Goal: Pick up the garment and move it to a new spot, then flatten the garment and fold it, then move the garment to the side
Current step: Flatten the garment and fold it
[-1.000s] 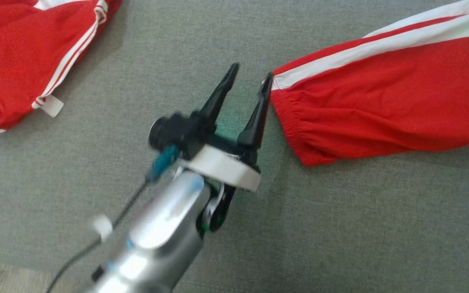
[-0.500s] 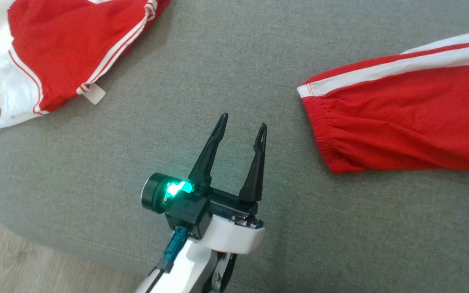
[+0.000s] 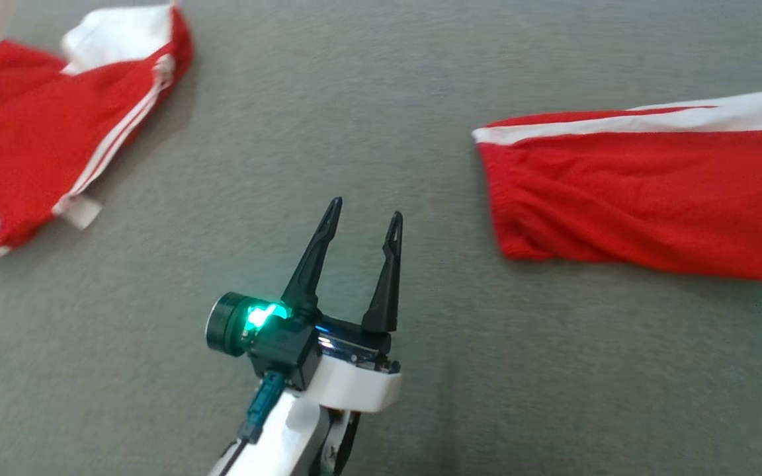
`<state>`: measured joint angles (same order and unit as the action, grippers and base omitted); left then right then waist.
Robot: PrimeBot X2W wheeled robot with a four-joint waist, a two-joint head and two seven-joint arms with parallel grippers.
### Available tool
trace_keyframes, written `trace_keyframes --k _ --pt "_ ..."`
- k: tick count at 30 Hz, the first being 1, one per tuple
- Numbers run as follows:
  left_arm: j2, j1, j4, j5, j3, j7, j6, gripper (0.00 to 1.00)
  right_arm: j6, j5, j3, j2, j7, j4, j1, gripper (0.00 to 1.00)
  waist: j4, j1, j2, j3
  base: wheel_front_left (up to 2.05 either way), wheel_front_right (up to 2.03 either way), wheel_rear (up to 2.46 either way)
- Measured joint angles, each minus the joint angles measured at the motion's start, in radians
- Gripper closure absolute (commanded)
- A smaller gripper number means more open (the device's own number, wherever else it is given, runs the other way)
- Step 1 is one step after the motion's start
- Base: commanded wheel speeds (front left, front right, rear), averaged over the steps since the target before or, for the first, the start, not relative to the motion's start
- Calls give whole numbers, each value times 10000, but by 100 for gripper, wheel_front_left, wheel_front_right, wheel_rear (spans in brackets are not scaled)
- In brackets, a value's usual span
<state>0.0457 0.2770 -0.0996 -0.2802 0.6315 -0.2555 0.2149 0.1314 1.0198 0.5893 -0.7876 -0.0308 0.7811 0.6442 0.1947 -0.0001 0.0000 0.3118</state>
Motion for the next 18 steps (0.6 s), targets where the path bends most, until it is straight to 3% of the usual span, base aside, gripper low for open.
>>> trace_keyframes --k 9,18 --pt "6 -13 -288 15 -226 0 -226 0 0 -84 184 -182 -740 -274 14 100 -1031 0 0 -378 0 0 0" --pt "10 -417 -554 15 -372 0 -403 0 0 -583 347 466 -1014 -2309 403 100 -1357 -1 0 -1062 0 0 0"
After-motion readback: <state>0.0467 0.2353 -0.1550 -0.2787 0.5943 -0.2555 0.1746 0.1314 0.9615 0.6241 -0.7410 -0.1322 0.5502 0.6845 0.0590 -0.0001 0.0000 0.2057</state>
